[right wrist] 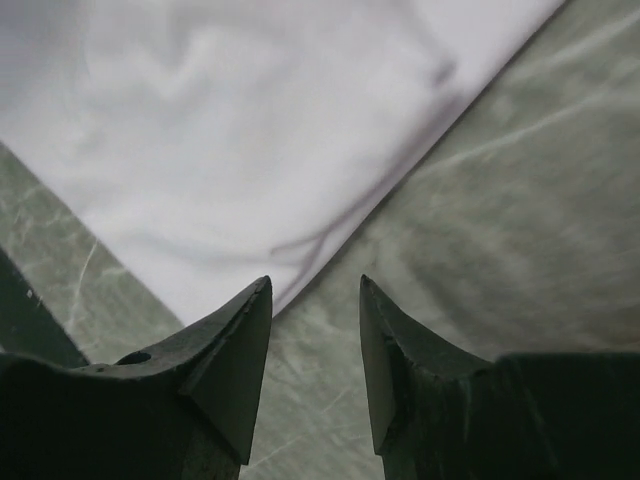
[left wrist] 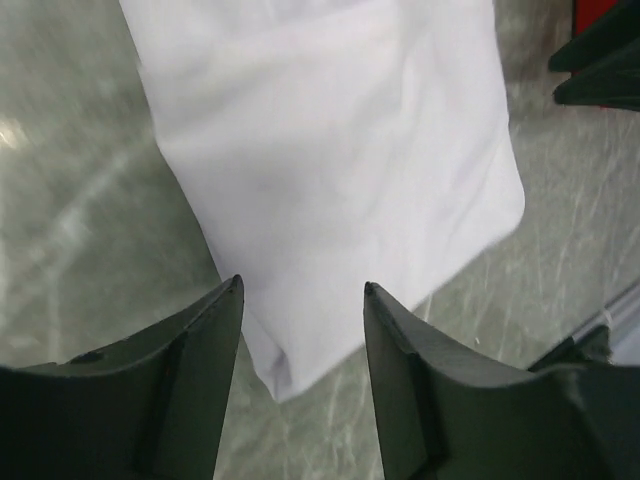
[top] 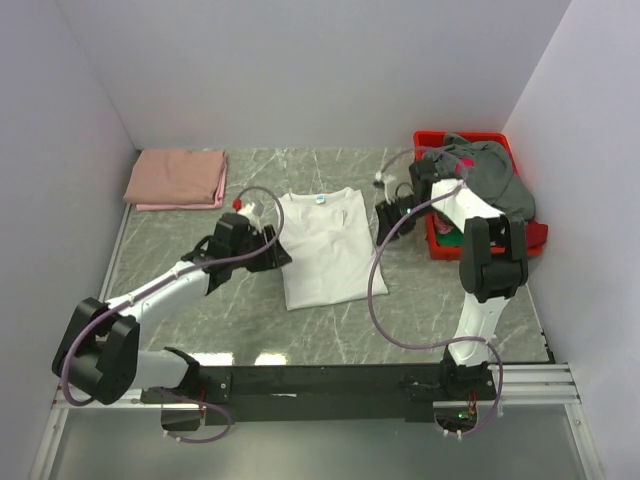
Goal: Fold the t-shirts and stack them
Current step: Fold the tshirt
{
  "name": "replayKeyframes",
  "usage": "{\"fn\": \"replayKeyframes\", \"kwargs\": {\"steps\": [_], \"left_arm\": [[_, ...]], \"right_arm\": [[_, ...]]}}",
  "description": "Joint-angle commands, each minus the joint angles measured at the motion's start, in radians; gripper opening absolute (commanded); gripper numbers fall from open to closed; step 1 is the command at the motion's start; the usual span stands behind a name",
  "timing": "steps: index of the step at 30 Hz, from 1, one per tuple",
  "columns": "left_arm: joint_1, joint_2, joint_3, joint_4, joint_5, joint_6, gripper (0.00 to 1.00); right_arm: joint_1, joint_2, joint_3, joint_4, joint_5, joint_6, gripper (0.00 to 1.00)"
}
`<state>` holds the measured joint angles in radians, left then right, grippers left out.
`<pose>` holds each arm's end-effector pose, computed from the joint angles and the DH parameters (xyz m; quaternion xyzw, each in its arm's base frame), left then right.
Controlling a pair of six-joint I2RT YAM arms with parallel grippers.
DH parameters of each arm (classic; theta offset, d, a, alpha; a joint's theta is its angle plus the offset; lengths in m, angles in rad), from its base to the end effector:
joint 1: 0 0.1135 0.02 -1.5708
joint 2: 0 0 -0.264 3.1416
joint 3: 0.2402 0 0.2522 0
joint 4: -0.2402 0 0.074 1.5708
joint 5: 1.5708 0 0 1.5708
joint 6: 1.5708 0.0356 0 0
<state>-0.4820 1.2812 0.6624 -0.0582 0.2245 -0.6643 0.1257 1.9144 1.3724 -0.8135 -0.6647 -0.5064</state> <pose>0.2300 -0.1293 0.2052 -0.0334 0.8968 -0.3178 0.3060 0.3658 0.0684 0.1874 -0.3254 0.8824 0.2993 0.1611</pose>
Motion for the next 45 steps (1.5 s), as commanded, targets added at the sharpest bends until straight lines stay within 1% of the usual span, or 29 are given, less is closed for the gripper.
{"fn": "replayKeyframes", "kwargs": {"steps": [1, 2, 5, 8, 11, 16, 20, 29, 32, 33, 36, 44, 45], "left_arm": [[0.046, 0.038, 0.100, -0.032, -0.054, 0.137, 0.57], [0.065, 0.058, 0.124, -0.025, -0.018, 0.150, 0.57], [0.138, 0.157, 0.167, 0.001, 0.039, 0.187, 0.64], [0.163, 0.210, 0.215, 0.012, 0.084, 0.213, 0.65], [0.183, 0.297, 0.267, 0.012, 0.122, 0.223, 0.65], [0.184, 0.383, 0.336, 0.021, 0.183, 0.230, 0.61], [0.184, 0.435, 0.359, 0.009, 0.180, 0.236, 0.59], [0.184, 0.478, 0.385, -0.022, 0.157, 0.250, 0.53], [0.184, 0.504, 0.402, -0.023, 0.171, 0.255, 0.50], [0.184, 0.515, 0.408, -0.023, 0.182, 0.253, 0.47], [0.184, 0.544, 0.425, -0.029, 0.199, 0.256, 0.45], [0.184, 0.584, 0.440, -0.038, 0.196, 0.262, 0.45], [0.184, 0.587, 0.440, -0.037, 0.199, 0.261, 0.43]], "right_arm": [[-0.006, 0.026, 0.164, -0.016, -0.021, -0.029, 0.48], [-0.005, 0.072, 0.233, -0.044, -0.033, -0.024, 0.48], [-0.003, 0.156, 0.333, -0.070, -0.047, 0.006, 0.48], [-0.001, 0.213, 0.387, -0.082, -0.041, 0.028, 0.48], [0.002, 0.245, 0.398, -0.070, -0.030, 0.043, 0.48], [0.015, 0.275, 0.399, -0.069, -0.036, 0.054, 0.48], [0.026, 0.288, 0.406, -0.069, -0.038, 0.058, 0.48], [0.037, 0.313, 0.425, -0.078, -0.059, 0.069, 0.48], [0.037, 0.319, 0.430, -0.079, -0.061, 0.072, 0.48], [0.038, 0.321, 0.432, -0.079, -0.059, 0.072, 0.48], [0.040, 0.322, 0.438, -0.084, -0.061, 0.071, 0.48], [0.040, 0.327, 0.453, -0.093, -0.070, 0.075, 0.48], [0.041, 0.328, 0.453, -0.093, -0.072, 0.074, 0.48]]}}
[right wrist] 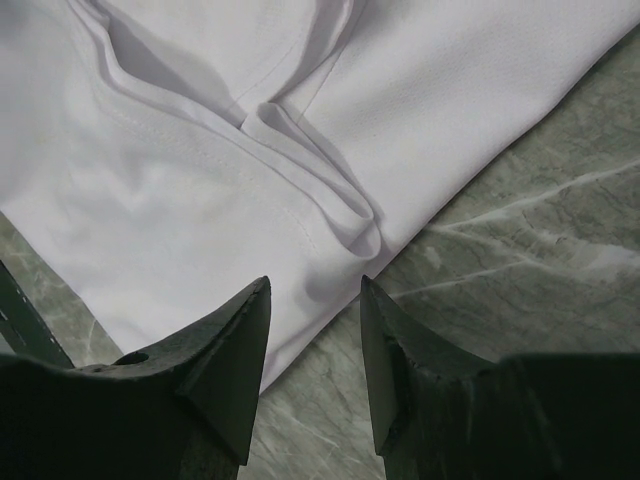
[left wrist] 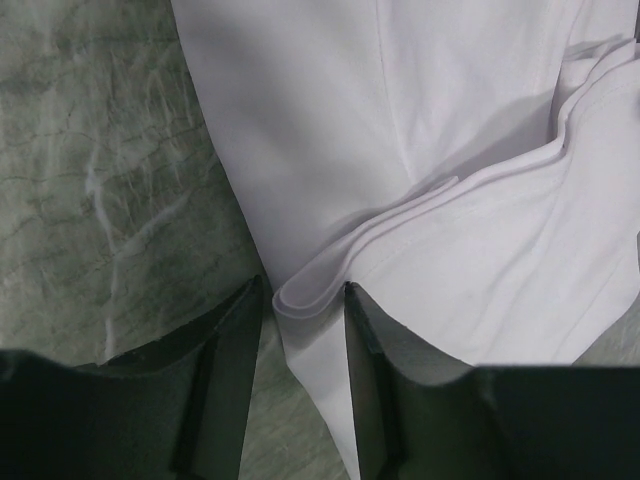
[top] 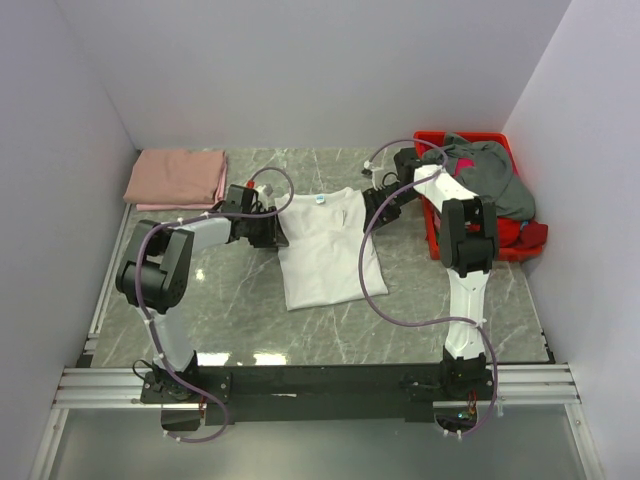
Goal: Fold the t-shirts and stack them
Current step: Fold the tshirt
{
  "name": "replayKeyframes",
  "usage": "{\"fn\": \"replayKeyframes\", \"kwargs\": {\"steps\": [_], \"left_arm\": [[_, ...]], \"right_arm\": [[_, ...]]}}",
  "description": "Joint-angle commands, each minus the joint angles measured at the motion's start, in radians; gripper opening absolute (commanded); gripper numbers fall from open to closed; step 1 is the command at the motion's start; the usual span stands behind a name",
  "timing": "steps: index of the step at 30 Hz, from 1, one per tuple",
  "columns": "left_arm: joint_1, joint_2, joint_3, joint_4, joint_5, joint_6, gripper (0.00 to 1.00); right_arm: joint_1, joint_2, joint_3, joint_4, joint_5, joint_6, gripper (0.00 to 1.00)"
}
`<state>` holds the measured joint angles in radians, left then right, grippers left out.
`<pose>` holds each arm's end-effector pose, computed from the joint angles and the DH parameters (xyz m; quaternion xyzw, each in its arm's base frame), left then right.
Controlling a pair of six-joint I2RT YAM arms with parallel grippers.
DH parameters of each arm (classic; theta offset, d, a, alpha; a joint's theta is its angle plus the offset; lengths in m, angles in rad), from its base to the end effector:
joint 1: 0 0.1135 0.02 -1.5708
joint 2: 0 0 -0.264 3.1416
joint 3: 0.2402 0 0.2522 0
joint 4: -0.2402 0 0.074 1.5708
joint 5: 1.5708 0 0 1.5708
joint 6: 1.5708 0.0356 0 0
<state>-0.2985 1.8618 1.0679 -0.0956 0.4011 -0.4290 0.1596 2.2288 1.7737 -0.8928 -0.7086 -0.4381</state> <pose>0.3567 -0.1243 0.1508 0.0062 0.9260 -0.2920 0.2392 0.4408 0.0944 0.1701 -0.3113 0.8794 0.3270 0.1512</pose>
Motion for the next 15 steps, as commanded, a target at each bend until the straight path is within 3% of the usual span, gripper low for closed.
{"fn": "replayKeyframes", "kwargs": {"steps": [1, 11, 15], "left_arm": [[0.001, 0.011, 0.038, 0.003, 0.028, 0.024, 0.41], [0.001, 0.020, 0.038, 0.014, 0.065, 0.012, 0.07], [0.001, 0.011, 0.037, 0.014, 0.064, 0.010, 0.06]], "right_arm": [[0.008, 0.015, 0.052, -0.014, -0.031, 0.007, 0.48], [0.014, 0.022, 0.046, -0.012, -0.040, 0.012, 0.47], [0.018, 0.029, 0.050, -0.003, -0.011, 0.030, 0.47]]}}
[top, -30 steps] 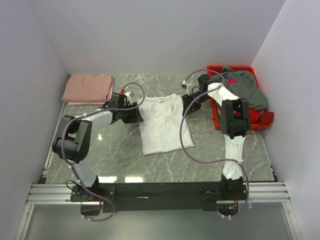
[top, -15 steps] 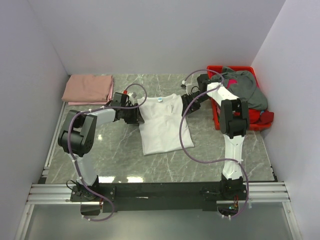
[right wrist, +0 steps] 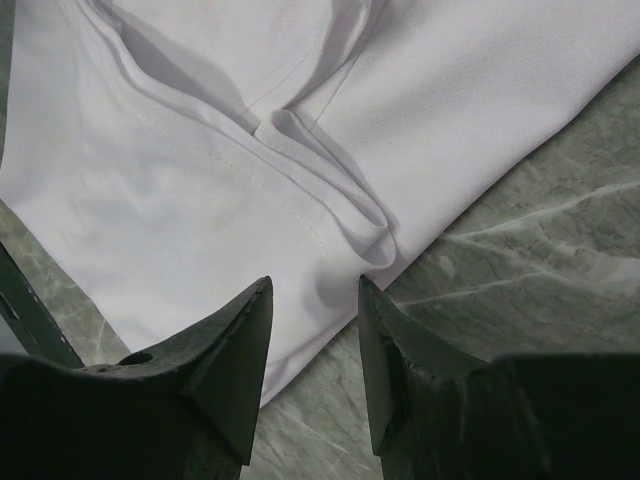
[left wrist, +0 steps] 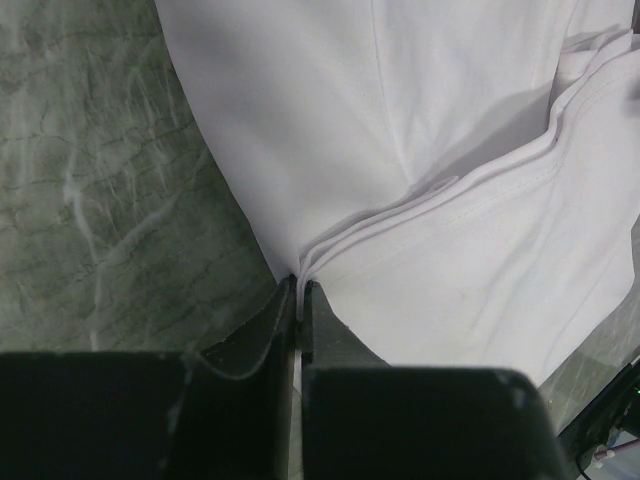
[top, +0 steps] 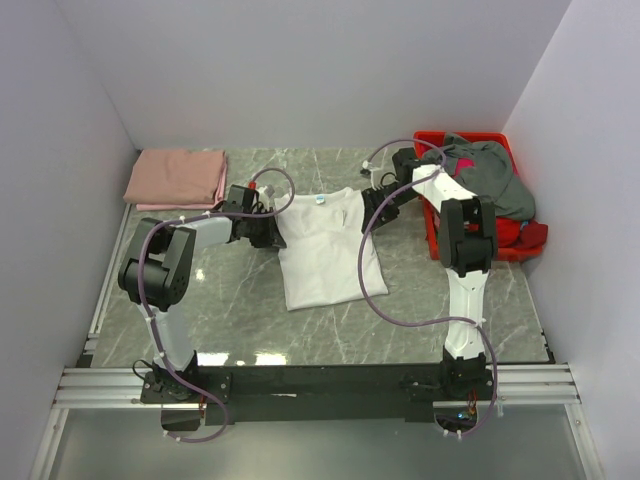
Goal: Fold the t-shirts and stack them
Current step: Fold the tshirt
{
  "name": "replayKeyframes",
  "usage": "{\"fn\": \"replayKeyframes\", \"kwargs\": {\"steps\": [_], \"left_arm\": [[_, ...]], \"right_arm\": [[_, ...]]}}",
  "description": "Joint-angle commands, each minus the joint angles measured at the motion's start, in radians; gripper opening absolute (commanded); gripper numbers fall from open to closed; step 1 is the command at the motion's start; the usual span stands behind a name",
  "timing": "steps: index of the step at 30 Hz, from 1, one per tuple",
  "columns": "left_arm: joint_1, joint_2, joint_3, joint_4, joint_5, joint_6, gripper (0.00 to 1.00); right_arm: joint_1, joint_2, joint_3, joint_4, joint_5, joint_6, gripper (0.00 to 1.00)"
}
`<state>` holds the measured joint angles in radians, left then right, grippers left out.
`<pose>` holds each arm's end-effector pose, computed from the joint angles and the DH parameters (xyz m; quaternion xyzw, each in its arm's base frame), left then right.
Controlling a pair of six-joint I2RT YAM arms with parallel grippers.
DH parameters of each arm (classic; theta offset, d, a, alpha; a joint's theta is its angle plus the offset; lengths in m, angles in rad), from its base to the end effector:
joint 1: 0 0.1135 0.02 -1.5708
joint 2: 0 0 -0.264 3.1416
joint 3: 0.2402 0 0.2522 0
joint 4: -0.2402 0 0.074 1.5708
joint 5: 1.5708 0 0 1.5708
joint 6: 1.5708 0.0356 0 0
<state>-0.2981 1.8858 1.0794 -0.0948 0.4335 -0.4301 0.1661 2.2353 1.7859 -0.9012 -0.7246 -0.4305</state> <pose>0.3594 -0.1261 0.1459 0.0097 0.9250 -0.3041 0.2275 0.4414 0.0979 0.1707 -0.3104 0.8769 0.3357 0.1483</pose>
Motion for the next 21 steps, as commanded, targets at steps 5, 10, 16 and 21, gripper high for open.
{"fn": "replayKeyframes", "kwargs": {"steps": [5, 10, 16, 21], "left_arm": [[0.001, -0.021, 0.028, 0.015, 0.042, 0.010, 0.01], [0.001, -0.030, 0.031, 0.020, 0.060, 0.010, 0.01], [0.001, -0.050, 0.031, 0.023, 0.073, 0.017, 0.01], [0.001, -0.065, 0.031, 0.027, 0.082, 0.022, 0.01]], "right_arm": [[0.015, 0.024, 0.038, 0.041, 0.048, 0.058, 0.48], [0.016, 0.017, 0.035, 0.064, 0.086, 0.072, 0.48], [0.013, 0.003, 0.026, 0.073, 0.084, 0.072, 0.49], [0.030, 0.024, 0.035, 0.050, 0.057, 0.058, 0.49]]}}
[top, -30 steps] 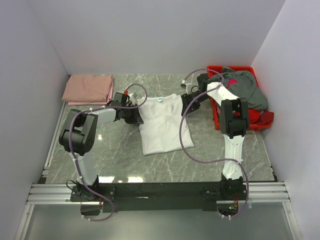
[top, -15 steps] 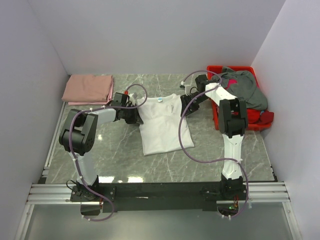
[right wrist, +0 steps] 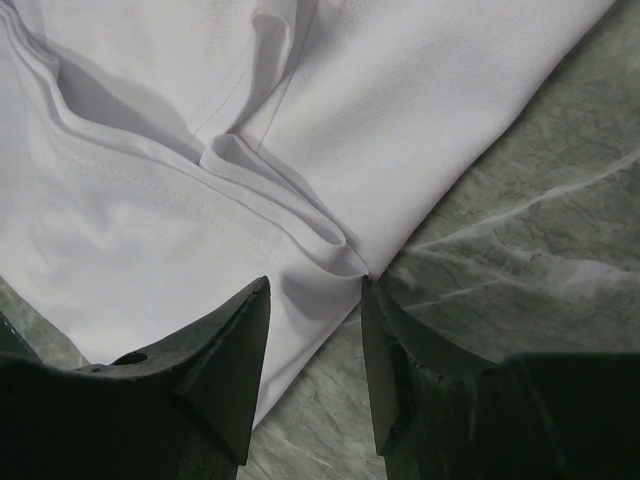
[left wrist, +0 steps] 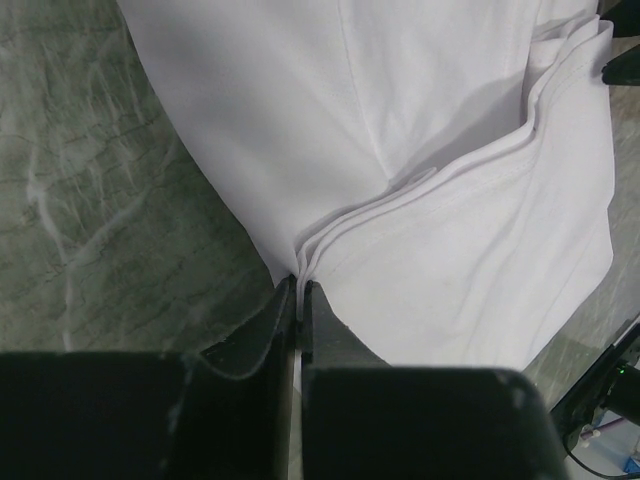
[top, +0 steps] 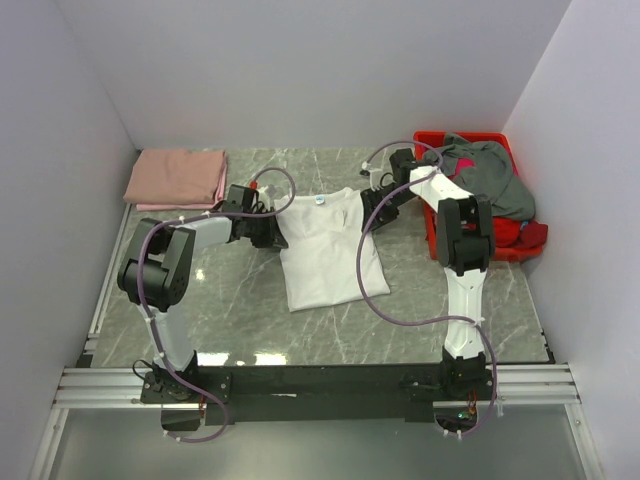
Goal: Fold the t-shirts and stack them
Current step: Fold the tshirt
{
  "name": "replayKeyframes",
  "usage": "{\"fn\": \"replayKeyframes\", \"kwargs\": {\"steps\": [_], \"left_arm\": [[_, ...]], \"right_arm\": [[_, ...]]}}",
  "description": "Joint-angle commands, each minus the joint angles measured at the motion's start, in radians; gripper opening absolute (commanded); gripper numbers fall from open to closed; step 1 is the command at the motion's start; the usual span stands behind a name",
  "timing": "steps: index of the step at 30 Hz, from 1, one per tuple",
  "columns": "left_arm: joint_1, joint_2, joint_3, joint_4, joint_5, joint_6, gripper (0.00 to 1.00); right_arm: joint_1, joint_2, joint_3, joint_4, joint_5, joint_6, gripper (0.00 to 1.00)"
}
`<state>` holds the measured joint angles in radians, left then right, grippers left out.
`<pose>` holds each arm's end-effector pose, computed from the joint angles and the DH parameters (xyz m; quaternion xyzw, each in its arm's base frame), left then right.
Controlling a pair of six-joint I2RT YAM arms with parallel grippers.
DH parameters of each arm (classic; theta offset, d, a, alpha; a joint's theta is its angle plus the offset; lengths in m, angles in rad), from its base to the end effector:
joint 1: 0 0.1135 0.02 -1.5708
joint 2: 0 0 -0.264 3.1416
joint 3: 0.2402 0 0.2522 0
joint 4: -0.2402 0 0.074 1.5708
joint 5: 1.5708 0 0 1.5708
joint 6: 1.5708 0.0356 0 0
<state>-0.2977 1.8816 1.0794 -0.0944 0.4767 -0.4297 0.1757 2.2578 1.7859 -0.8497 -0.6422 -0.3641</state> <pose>0.3586 -0.1271 0.1479 0.0174 0.9202 -0.3226 0.2211 0.4474 0.1011 0.1604 -0.2888 0.8970 0.3007 0.1469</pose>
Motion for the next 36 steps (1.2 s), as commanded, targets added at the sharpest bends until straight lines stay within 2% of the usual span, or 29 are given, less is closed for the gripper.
{"fn": "replayKeyframes", "kwargs": {"steps": [1, 6, 12, 15, 17, 18, 20, 21, 36], "left_arm": [[0.000, -0.064, 0.030, 0.028, 0.039, 0.022, 0.01], [0.000, -0.073, 0.027, 0.036, 0.049, 0.028, 0.01], [0.000, -0.064, 0.033, 0.041, 0.062, 0.029, 0.01], [0.000, -0.059, 0.033, 0.047, 0.066, 0.028, 0.01], [0.000, -0.058, 0.034, 0.045, 0.069, 0.031, 0.01], [0.000, -0.058, 0.036, 0.045, 0.071, 0.034, 0.01], [0.000, -0.061, 0.034, 0.047, 0.074, 0.043, 0.01], [0.000, -0.062, 0.034, 0.044, 0.076, 0.045, 0.01], [0.000, -0.114, 0.016, 0.035, 0.085, 0.046, 0.01]], "right_arm": [[0.022, 0.003, 0.033, -0.005, -0.028, -0.012, 0.49], [0.031, -0.001, 0.030, -0.008, -0.043, -0.015, 0.47], [0.033, 0.009, 0.052, -0.022, -0.047, -0.016, 0.38], [0.033, 0.009, 0.052, -0.022, -0.047, -0.016, 0.31], [0.033, 0.003, 0.046, -0.020, -0.037, -0.018, 0.22], [0.031, -0.001, 0.043, -0.015, -0.033, -0.016, 0.15], [0.030, -0.018, 0.023, -0.005, -0.025, -0.019, 0.08], [0.030, -0.032, 0.006, -0.002, -0.025, -0.021, 0.01], [-0.001, -0.190, -0.146, 0.029, -0.020, -0.030, 0.00]]}}
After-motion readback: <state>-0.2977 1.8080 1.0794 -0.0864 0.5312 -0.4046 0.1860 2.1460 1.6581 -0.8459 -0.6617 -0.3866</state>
